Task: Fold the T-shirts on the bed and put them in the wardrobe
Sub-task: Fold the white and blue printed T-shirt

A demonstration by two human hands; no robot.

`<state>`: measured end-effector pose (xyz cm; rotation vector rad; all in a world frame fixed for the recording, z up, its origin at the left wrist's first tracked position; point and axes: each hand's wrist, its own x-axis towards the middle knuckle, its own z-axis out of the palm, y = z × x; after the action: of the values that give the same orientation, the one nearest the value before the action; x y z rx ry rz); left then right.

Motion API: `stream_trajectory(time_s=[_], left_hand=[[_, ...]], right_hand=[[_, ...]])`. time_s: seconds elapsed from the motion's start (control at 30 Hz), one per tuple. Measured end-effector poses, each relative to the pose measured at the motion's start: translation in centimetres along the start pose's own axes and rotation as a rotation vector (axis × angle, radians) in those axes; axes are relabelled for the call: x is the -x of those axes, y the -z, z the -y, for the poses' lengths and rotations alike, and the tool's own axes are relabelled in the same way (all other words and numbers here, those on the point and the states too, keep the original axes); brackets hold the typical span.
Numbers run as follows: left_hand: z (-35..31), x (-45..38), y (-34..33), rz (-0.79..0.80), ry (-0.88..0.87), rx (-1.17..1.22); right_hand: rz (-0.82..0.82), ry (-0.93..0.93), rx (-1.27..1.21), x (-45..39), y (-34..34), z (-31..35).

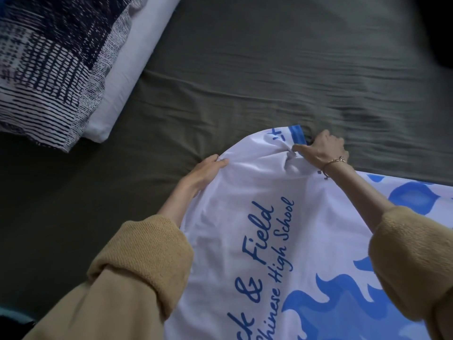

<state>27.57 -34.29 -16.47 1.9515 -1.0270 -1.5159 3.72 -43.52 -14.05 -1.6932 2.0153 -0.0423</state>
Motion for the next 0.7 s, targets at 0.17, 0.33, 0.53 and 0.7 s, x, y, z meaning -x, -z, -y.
stream_trajectory(time_s=[0.17, 0.33, 0.53, 0.7], left_hand=[[0.3, -0.5, 0.1, 0.007, -0.026, -0.024], [0.2, -0.8, 0.1, -0.012, -0.004, -0.035], [1.1, -1.9, 0.1, -0.035, 0.000, -0.058], [1.1, -2.2, 0.1, -0.038, -0.020, -0.073]], right_hand=[[-0.007, 0.186, -0.082, -1.0, -0.8, 0.5], [-0.161, 0.277, -0.209, -1.6, 0.4, 1.8], [-0.220, 0.249, -0.037, -2.2, 0.5, 1.7], [-0.082, 0.048, 0.216, -1.6, -0.4, 0.4]])
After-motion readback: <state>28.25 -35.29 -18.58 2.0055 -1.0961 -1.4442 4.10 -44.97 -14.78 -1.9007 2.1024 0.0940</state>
